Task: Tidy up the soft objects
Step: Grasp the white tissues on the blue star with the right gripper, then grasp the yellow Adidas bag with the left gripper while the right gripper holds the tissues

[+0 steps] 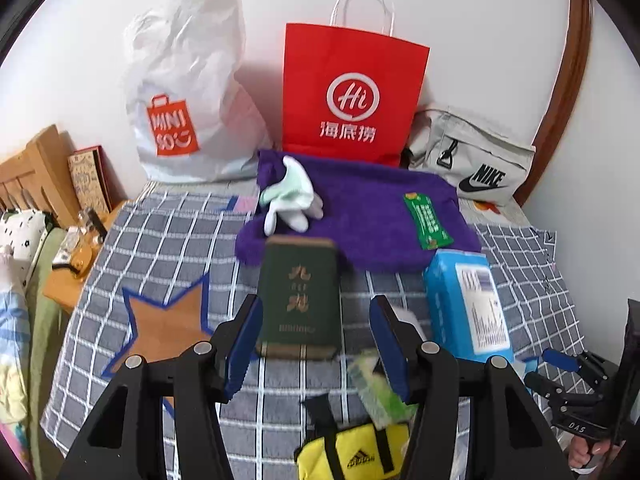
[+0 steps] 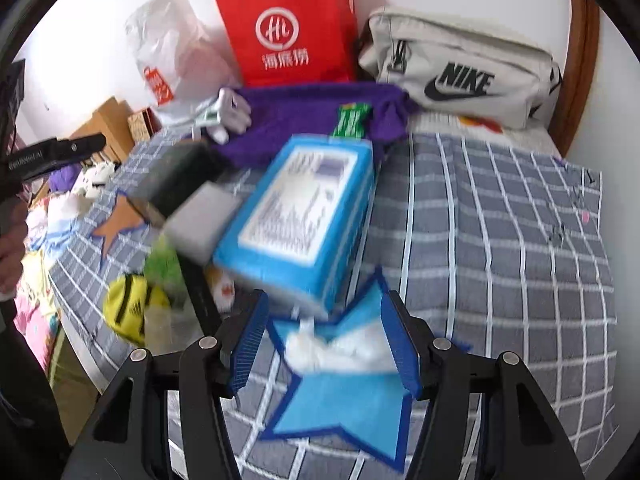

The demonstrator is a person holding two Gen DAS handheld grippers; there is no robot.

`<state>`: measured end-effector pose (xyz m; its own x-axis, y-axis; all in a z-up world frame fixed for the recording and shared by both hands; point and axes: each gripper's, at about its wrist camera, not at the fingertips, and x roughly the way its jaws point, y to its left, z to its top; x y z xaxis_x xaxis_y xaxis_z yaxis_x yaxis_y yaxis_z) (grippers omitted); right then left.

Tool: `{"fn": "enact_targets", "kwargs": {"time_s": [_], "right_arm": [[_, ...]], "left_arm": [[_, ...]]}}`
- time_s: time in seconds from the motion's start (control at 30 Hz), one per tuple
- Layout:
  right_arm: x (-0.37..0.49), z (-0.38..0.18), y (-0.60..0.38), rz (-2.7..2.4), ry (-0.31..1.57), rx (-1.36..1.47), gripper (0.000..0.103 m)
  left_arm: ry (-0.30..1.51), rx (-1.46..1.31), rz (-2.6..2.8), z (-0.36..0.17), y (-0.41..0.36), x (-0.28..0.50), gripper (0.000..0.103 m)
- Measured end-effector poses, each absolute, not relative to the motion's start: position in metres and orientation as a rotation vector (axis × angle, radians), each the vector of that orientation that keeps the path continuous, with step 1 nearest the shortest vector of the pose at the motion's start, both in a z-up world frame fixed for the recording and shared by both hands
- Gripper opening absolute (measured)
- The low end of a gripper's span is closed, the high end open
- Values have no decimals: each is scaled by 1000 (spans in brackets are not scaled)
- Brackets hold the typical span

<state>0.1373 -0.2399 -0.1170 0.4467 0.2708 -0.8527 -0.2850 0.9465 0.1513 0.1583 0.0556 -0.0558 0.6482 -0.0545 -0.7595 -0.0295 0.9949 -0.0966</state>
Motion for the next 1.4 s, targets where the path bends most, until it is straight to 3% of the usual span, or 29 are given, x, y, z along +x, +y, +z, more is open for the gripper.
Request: {"fn": "enact_targets", "kwargs": {"time_s": [0.53,0.77,1.27,1.4], "right_arm": [[129,-174,-227,314,1054,-57,58],[125,-174,-233,251,1025,-80,28],[104,-171,-208,324,1029,-57,24],[103,-172,-210,322,1027,-36,24]], "left_arm": [[952,-139,14,-113,72,122,53],[986,-151,-8,-127,73,115,53],[1064,-193,-78,-162,67,96,53],[1084,-219,-127,-173,61,93,46]]}}
